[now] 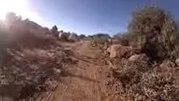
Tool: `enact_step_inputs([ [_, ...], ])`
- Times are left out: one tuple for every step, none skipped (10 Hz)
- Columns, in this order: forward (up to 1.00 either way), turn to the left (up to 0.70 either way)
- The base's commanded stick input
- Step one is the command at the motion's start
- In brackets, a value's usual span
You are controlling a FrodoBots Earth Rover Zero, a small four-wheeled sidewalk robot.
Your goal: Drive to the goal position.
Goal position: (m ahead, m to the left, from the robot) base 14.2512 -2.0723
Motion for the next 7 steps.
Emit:
enact_step_inputs([
  [0.50, 0.00],
  [0.50, 0.00],
  [0.50, 0.00],
  [0.50, 0.00],
  [0.50, 0.00],
  [0.50, 0.00],
  [0.50, 0.00],
])
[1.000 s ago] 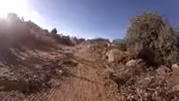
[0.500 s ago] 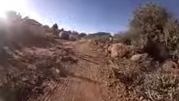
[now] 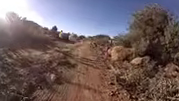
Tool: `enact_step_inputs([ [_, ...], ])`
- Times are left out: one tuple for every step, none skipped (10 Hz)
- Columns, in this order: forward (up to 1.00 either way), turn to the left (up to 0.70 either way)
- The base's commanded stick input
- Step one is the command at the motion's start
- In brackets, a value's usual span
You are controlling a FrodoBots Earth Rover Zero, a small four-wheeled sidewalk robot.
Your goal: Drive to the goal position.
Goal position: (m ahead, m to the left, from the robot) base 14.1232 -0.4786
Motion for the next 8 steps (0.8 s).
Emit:
enact_step_inputs([
  [0.50, 0.00],
  [0.50, 0.00],
  [0.50, 0.00],
  [0.50, 0.00],
  [0.50, 0.00],
  [0.50, 0.00],
  [0.50, 0.00],
  [0.50, 0.00],
])
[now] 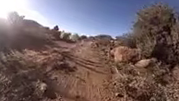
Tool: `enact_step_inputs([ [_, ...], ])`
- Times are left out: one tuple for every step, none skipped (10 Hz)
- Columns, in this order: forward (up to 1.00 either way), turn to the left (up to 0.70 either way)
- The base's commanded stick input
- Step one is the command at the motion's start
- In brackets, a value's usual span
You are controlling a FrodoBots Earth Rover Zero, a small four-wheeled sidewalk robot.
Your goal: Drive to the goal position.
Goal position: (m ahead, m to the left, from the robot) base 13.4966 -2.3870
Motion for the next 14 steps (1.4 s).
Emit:
enact_step_inputs([
  [0.50, 0.00],
  [0.50, 0.00],
  [0.50, 0.00],
  [0.50, 0.00],
  [0.50, 0.00],
  [0.50, 0.00],
  [0.50, 0.00],
  [0.50, 0.00],
  [0.50, 0.00],
  [0.50, 0.00],
  [0.50, 0.00],
  [0.50, 0.00],
  [0.50, 0.00],
  [0.50, 0.00],
])
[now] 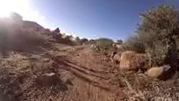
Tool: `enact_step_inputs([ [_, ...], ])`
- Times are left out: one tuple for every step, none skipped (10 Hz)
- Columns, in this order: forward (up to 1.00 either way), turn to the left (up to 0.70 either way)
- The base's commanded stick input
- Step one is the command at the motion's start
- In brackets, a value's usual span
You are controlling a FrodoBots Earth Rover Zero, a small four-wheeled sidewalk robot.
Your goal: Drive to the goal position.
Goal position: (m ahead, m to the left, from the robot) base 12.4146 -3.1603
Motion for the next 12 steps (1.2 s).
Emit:
enact_step_inputs([
  [0.50, 0.00],
  [0.50, 0.00],
  [0.50, 0.00],
  [0.50, 0.00],
  [0.50, 0.00],
  [0.50, 0.00],
  [0.50, 0.00],
  [0.50, 0.00],
  [0.50, 0.00],
  [0.50, 0.00],
  [0.50, 0.00],
  [0.50, 0.00],
])
